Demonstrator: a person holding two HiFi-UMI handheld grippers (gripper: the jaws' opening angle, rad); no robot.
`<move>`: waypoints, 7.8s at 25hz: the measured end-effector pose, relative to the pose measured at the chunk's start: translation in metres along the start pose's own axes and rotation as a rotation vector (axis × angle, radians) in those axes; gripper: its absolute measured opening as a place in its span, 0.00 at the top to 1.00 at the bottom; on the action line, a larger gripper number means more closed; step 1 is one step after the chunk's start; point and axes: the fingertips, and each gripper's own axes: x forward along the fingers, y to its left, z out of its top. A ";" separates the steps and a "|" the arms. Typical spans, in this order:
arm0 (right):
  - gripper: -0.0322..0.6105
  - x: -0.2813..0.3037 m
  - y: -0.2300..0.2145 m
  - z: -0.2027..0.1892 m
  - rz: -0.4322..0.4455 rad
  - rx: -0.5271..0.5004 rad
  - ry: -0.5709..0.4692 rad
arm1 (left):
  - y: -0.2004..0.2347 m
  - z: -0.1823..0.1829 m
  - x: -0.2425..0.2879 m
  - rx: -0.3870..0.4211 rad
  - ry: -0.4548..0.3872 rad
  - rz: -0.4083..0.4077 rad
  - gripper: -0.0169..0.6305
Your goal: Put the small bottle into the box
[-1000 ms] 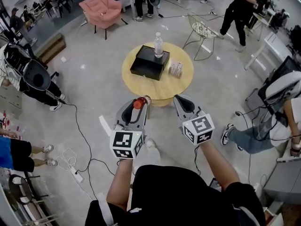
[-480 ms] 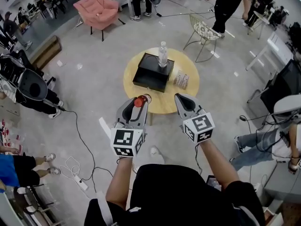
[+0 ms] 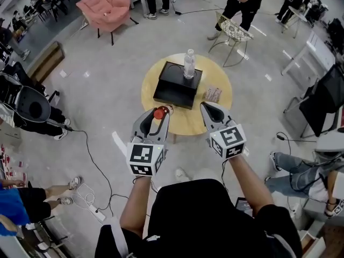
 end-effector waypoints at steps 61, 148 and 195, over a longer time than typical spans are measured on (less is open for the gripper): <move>0.95 0.184 -0.129 -0.199 0.149 0.229 0.395 | 0.049 -0.242 0.285 -0.102 0.464 -0.030 0.74; 0.95 0.012 0.010 -0.001 -0.002 -0.028 -0.005 | -0.010 0.000 0.017 -0.032 -0.077 -0.034 0.96; 0.95 -0.069 -0.050 0.054 0.036 -0.070 -0.174 | -0.106 0.053 0.023 0.040 -0.141 0.050 0.96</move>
